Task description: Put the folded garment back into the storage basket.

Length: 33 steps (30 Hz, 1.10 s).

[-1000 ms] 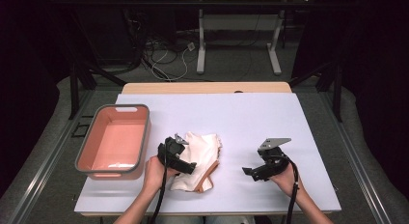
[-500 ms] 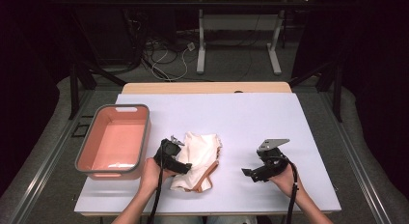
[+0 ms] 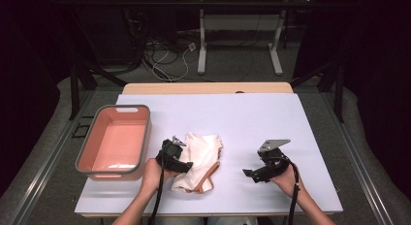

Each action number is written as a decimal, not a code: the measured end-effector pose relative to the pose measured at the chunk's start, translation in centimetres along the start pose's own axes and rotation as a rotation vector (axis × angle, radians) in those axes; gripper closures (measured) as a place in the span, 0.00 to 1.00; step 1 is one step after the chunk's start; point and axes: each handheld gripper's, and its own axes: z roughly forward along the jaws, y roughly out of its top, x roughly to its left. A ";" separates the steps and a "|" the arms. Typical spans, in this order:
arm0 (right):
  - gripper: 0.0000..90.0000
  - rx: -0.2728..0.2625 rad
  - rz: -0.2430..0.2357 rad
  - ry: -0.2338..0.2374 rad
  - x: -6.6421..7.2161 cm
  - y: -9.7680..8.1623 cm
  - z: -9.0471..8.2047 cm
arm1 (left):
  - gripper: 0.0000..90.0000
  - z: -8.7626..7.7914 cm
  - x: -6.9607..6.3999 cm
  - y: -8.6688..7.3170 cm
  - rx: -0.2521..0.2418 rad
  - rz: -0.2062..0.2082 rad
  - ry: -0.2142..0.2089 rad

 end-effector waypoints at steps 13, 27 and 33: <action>0.08 -0.010 -0.008 -0.008 0.0 0.0 -0.1 | 0.70 0.0 -0.1 -0.1 -0.031 -0.011 -0.044; 0.09 -0.025 -0.015 -0.032 -0.1 0.1 -0.4 | 0.72 0.1 -0.5 0.6 0.016 0.055 -0.093; 0.09 -0.022 -0.009 -0.027 -0.1 0.1 -0.4 | 0.73 0.2 -0.6 0.7 0.017 0.074 -0.071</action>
